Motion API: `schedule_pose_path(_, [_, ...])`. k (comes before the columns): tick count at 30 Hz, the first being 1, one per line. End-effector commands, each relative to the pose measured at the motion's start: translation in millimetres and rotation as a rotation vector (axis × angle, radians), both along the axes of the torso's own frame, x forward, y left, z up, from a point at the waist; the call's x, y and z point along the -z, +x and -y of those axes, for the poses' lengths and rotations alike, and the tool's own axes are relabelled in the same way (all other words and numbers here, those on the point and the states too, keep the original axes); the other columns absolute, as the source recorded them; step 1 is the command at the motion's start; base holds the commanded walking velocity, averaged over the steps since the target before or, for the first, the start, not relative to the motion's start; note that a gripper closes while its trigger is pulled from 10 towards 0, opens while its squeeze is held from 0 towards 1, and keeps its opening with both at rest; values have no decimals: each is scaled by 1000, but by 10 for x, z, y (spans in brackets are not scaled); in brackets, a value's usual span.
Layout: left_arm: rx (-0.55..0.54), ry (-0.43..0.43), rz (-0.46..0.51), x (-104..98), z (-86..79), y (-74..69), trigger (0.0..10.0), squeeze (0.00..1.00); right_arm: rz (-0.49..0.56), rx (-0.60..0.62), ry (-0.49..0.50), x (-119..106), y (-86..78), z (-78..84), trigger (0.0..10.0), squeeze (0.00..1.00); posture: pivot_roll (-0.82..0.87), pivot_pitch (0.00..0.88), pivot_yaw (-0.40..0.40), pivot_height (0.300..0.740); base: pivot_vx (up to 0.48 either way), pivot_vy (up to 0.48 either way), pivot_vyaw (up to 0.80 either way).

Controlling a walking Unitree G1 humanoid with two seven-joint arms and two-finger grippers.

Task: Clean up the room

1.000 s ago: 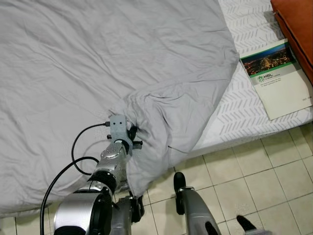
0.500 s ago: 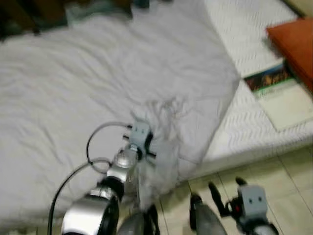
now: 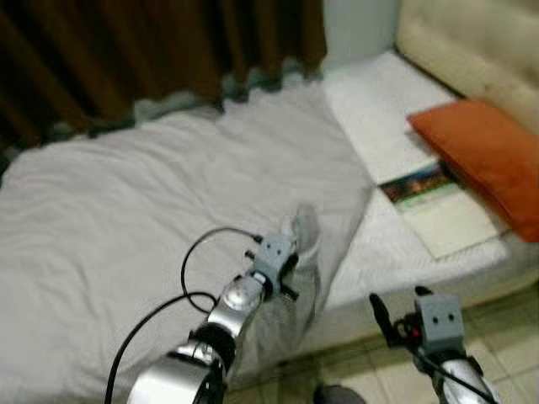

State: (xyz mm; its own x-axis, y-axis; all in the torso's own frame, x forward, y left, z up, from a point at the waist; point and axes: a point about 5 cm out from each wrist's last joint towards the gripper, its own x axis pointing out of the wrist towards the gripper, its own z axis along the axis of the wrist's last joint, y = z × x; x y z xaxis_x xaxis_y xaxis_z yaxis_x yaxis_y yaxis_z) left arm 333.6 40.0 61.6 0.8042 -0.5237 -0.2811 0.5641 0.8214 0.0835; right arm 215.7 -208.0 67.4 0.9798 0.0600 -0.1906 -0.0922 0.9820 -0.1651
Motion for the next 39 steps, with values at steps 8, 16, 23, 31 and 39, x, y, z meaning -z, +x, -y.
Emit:
schedule_pose_path(8, [137, 86, -27, 213, 127, -221, 10000, 0, -49, -36, 18, 132, -17, -90, 10000, 0, -340, 80, 154, 740, 0, -480, 0])
schedule_pose_path(16, [351, 194, -89, 512, 292, -587, 10000, 0, -58, -33, 16, 165, -19, -99, 10000, 0, -354, 77, 164, 740, 0, -480, 0])
schedule_pose_path(23, [505, 278, -129, 682, 389, -835, 10000, 0, -71, -44, 15, 200, -45, -129, 10000, 0, -361, 83, 163, 740, 0, -477, 0])
schedule_pose_path(31, [509, 347, -209, 858, 496, -1070, 10000, 0, -103, -75, 2, 247, -69, -162, 10000, 0, -363, 93, 146, 740, 0, 0, 0])
schedule_pose_path(39, [457, 257, -173, 695, 672, -971, 10000, 1000, -111, -120, -23, 246, -46, -198, 10000, 0, -362, 84, 132, 740, 0, 0, 0])
